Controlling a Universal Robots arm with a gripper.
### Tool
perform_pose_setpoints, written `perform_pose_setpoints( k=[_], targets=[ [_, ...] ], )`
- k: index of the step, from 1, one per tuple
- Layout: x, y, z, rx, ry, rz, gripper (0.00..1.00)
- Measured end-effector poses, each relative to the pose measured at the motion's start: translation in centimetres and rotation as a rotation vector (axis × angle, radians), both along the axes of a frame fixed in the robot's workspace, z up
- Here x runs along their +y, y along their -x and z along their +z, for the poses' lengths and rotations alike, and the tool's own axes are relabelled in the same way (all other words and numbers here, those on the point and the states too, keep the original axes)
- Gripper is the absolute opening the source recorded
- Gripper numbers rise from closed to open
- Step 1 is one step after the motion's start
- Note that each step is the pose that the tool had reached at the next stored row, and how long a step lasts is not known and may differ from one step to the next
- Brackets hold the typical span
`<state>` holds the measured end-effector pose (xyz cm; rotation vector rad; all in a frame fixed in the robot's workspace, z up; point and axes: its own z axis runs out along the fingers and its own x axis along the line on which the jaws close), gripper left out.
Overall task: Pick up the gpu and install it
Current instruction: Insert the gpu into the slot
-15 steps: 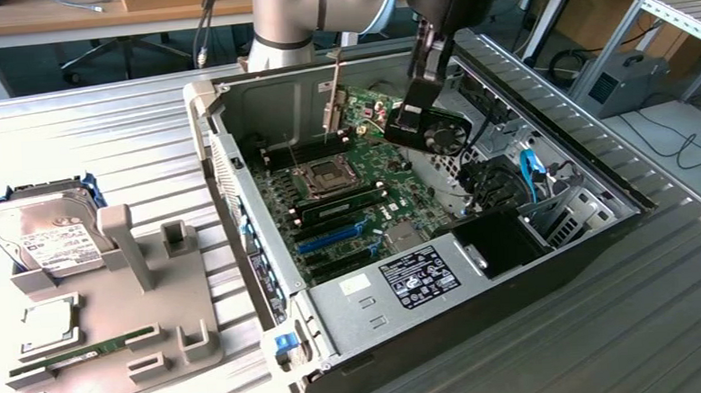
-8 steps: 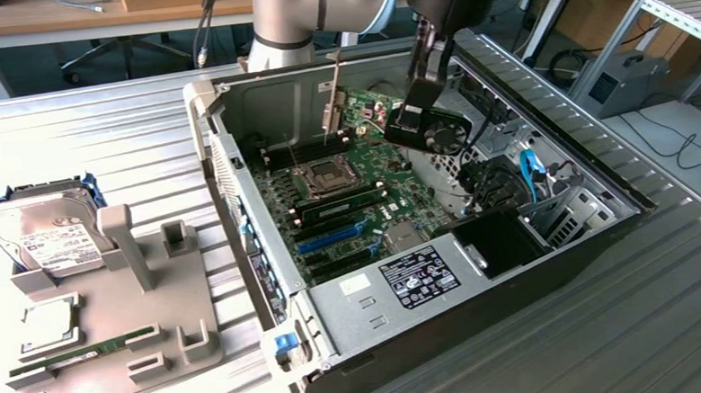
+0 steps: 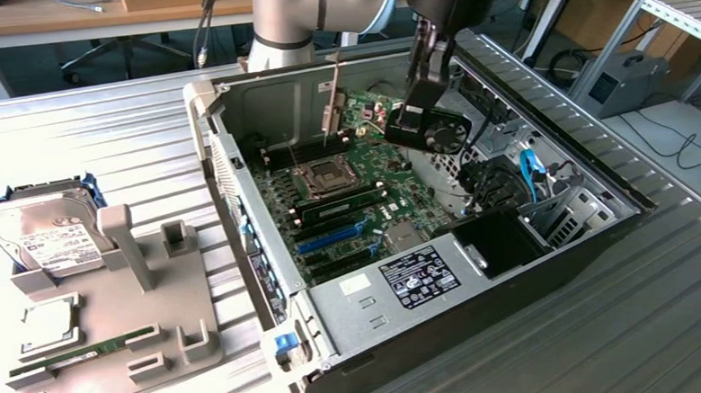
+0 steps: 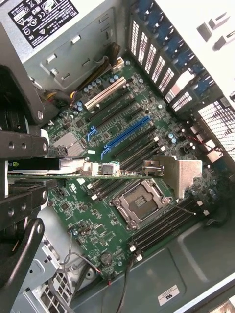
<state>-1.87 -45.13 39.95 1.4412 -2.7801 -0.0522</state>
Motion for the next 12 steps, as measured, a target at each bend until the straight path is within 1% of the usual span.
perform_pose_setpoints(
  k=[12],
  targets=[
    [0.0, 0.0, 0.0, 0.0, 0.0001, 0.054, 0.26]
  ],
)
